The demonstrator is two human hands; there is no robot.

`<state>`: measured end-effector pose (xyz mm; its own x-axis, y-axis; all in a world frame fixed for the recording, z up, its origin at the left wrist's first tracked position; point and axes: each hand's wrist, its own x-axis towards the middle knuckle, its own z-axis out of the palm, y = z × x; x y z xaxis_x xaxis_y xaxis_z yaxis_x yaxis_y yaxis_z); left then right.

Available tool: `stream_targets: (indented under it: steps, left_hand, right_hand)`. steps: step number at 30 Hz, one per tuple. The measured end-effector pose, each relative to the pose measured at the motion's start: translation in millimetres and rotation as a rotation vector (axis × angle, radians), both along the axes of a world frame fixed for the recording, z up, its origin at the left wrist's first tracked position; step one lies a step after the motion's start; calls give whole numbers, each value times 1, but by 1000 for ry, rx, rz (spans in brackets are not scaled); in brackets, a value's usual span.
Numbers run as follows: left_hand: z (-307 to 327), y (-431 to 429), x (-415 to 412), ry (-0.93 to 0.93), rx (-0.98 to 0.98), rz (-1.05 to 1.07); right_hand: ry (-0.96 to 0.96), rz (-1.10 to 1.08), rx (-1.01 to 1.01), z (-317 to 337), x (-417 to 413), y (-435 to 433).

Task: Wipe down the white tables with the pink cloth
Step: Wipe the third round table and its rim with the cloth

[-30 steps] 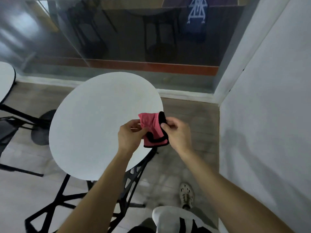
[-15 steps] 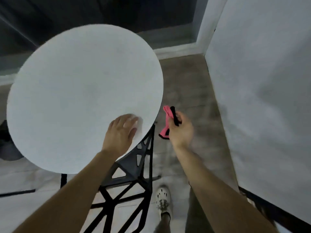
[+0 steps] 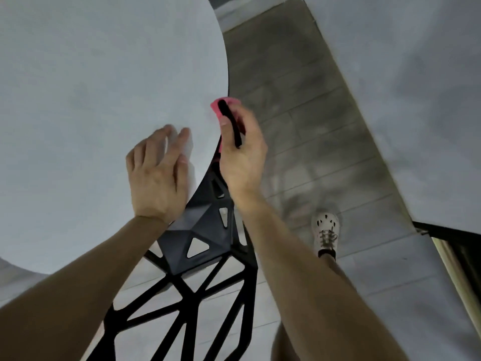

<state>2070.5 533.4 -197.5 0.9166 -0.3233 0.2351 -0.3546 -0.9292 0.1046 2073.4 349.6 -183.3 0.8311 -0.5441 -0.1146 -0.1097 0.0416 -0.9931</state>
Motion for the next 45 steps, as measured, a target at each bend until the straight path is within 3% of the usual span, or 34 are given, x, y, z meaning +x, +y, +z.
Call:
stream_targets:
  steps: [4, 6, 11, 18, 23, 29, 36, 40, 42, 45]
  left_hand:
    - [3, -1, -1, 1, 9, -4]
    - [2, -1, -1, 4, 13, 0]
    - [2, -1, 0, -10, 11, 12]
    - [8, -5, -3, 6, 20, 19]
    - [9, -6, -4, 3, 12, 29]
    - [10, -6, -4, 22, 21, 23]
    - [5, -3, -3, -10, 12, 10]
    - [10, -6, -6, 11, 26, 15]
    - [11, -6, -6, 26, 35, 20]
    - [11, -6, -4, 38, 35, 27]
  right_hand:
    - [40, 68, -12, 2, -69, 26]
    - [-1, 90, 16, -2, -51, 13]
    - [-120, -139, -235, -2, 52, -20]
    - [-173, -14, -392, -10, 9, 10]
    - [-186, -48, -287, -2, 71, -12]
    - [-155, 46, -240, 3, -43, 25]
    - [-182, 137, -213, 5, 114, -48]
    - [-177, 59, -167, 6, 40, -19]
    - [-153, 136, -142, 4, -20, -1]
    - [-176, 191, -141, 4, 1, -14]
